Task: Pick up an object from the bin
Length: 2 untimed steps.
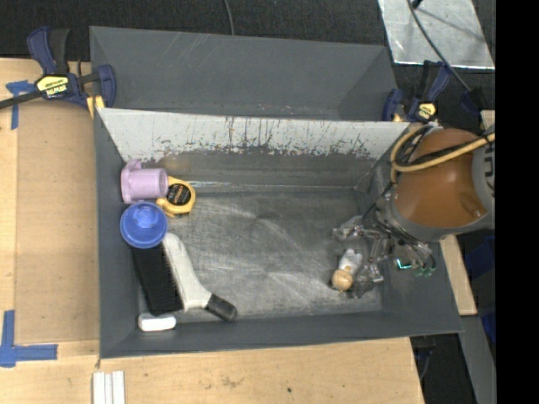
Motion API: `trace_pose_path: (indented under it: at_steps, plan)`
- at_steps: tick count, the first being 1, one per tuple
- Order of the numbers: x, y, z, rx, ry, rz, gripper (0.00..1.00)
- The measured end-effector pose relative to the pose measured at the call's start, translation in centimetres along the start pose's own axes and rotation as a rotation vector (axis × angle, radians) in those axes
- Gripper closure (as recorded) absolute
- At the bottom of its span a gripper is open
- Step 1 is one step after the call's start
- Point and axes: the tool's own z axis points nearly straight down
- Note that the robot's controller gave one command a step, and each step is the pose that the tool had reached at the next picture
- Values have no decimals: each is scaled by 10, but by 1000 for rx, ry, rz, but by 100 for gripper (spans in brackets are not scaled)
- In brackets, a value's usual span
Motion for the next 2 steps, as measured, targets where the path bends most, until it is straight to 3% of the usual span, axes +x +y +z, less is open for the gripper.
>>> trace_pose_path:
  at_steps: [1,2]
  plan:
    - [-7,6,3,4,-9,-77,100]
    - [-7,6,3,4,-9,-77,100]
